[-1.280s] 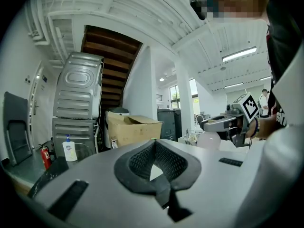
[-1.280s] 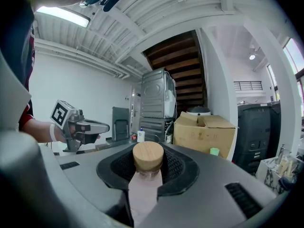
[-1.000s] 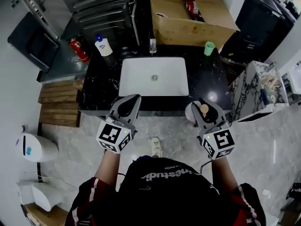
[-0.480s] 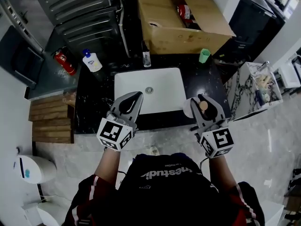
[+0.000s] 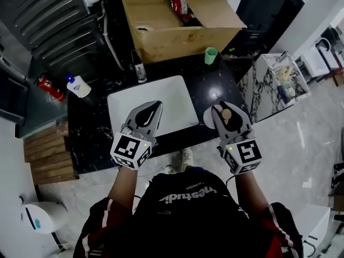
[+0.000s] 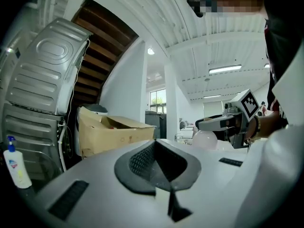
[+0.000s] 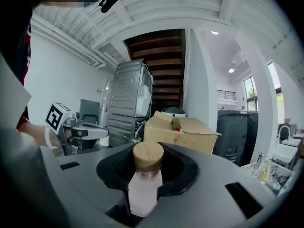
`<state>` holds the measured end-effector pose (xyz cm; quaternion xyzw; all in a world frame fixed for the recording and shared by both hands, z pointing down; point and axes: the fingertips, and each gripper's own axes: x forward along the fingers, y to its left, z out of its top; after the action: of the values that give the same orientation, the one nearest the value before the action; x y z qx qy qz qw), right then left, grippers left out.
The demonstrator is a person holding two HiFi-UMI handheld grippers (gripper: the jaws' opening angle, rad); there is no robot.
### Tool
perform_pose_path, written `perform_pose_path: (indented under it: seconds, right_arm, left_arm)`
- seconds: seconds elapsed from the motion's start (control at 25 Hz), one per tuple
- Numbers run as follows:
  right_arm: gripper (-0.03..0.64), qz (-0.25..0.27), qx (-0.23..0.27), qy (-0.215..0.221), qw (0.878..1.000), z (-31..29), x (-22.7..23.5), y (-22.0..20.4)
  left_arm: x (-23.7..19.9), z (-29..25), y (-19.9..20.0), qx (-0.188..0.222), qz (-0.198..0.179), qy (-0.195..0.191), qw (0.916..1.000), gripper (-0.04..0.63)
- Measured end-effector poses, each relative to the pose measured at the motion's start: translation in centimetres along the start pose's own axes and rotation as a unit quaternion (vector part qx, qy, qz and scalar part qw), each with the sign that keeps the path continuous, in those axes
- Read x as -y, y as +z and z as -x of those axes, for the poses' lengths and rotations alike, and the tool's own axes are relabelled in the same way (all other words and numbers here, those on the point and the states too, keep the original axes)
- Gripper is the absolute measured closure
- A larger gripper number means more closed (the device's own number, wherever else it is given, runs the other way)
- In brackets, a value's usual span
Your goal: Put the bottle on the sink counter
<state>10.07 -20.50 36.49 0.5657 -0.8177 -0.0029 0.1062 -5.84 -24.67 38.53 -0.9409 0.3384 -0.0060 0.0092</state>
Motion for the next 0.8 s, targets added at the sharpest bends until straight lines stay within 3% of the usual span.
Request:
perform_pose_path:
  seconds: [0.48, 0.8]
  right_arm:
    - [0.480, -0.021, -0.007, -0.061, 0.998, -3.0, 9.7, -4.6]
    - [0.480, -0.032, -0.007, -0.063, 0.997, -7.9, 12.9, -9.8]
  left_arm:
    - [2.8, -11.8, -3.5, -0.020, -0.003, -0.055, 0.9983, 0.580]
    - [2.1, -18.2, -8.9, -0.012, 0.002, -0.046, 0.9988, 0.580]
